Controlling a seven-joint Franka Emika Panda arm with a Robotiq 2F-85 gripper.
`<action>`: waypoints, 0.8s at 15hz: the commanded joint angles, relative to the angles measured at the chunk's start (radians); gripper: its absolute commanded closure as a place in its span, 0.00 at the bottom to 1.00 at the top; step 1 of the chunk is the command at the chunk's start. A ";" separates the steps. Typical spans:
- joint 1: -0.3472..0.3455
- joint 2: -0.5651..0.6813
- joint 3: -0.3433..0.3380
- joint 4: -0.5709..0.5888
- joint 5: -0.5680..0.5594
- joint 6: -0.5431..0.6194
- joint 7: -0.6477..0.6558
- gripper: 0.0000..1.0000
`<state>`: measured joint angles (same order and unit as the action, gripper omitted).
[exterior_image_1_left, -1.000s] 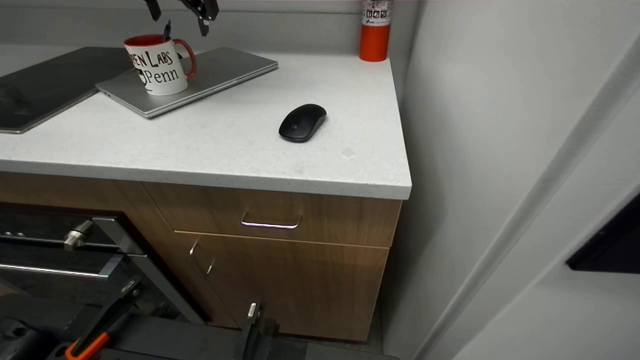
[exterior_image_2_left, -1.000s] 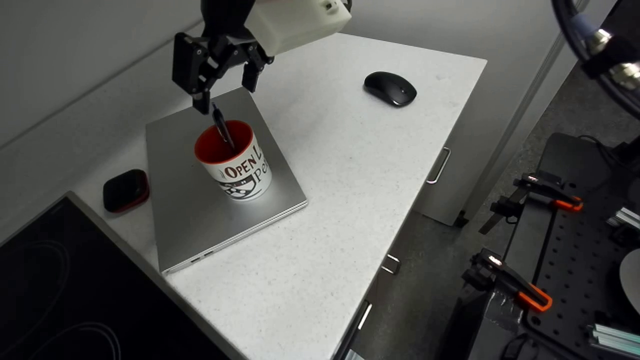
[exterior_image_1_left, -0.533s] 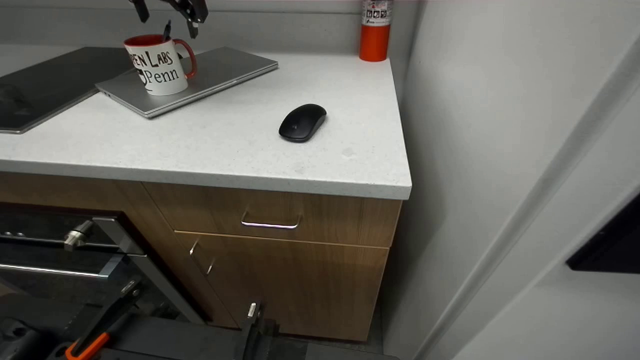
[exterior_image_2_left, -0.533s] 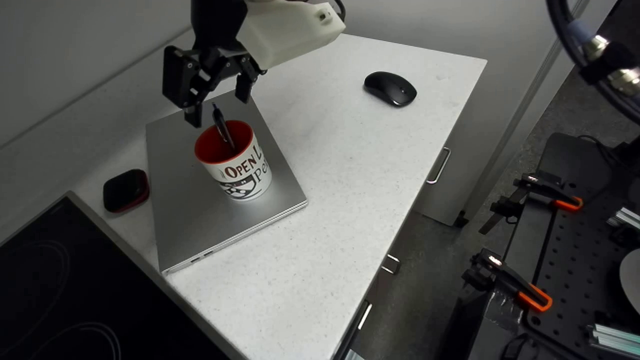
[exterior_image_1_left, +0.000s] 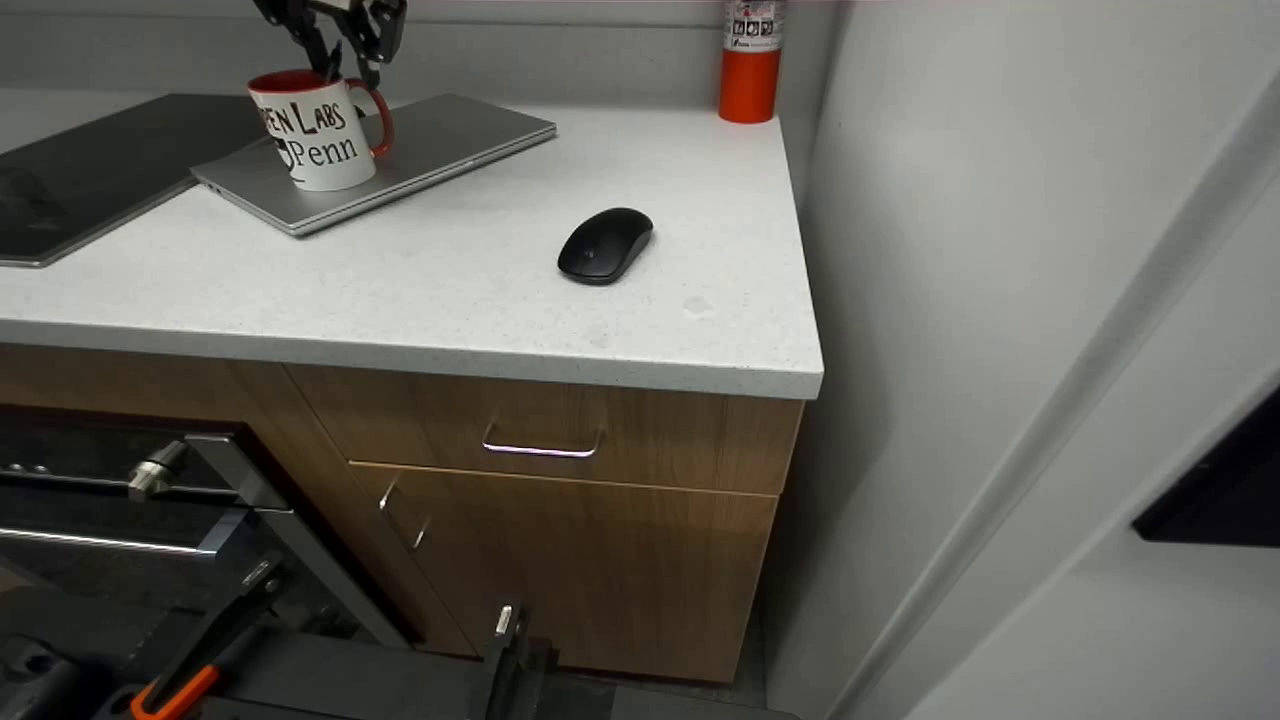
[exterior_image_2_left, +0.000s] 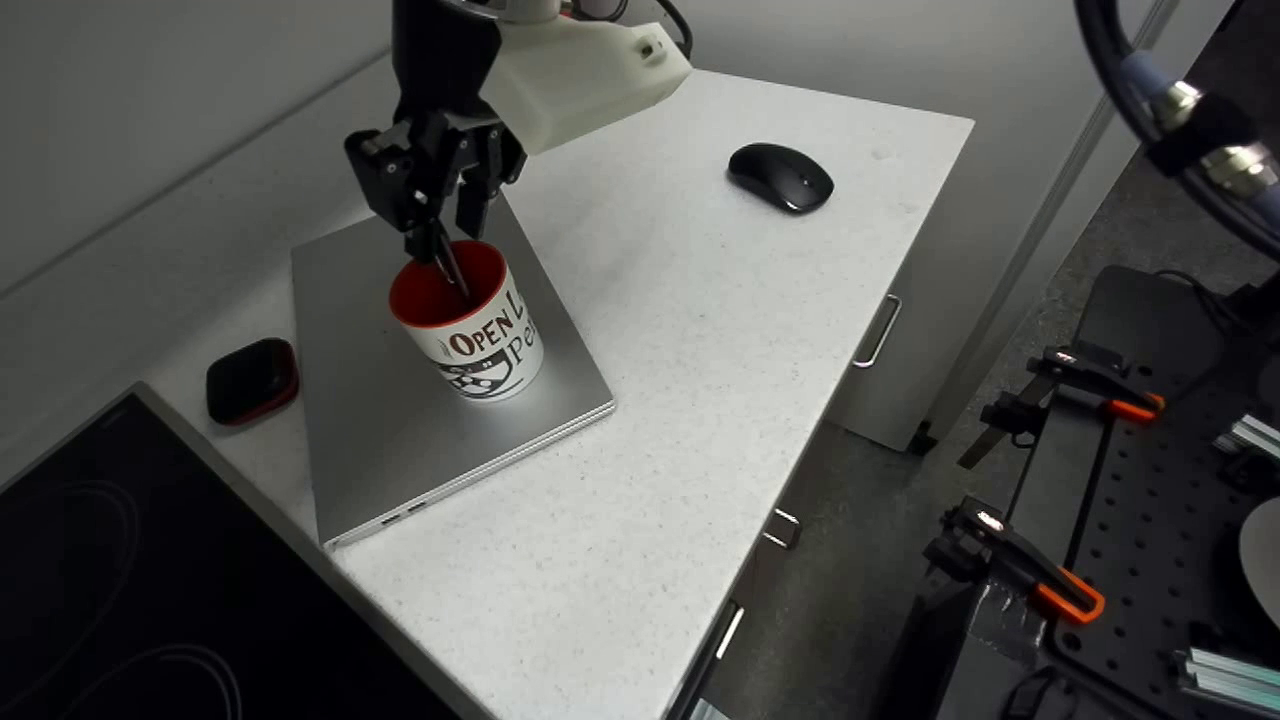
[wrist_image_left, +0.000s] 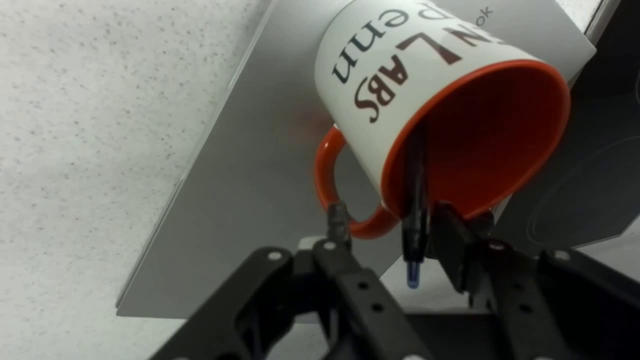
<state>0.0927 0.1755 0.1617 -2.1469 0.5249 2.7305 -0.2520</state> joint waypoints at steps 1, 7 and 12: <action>-0.031 0.004 0.034 0.010 0.047 0.024 -0.038 0.90; -0.032 -0.023 0.044 -0.005 0.061 0.029 -0.042 1.00; -0.035 -0.074 0.056 -0.011 0.099 -0.001 -0.061 1.00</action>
<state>0.0750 0.1579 0.1889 -2.1427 0.5551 2.7311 -0.2631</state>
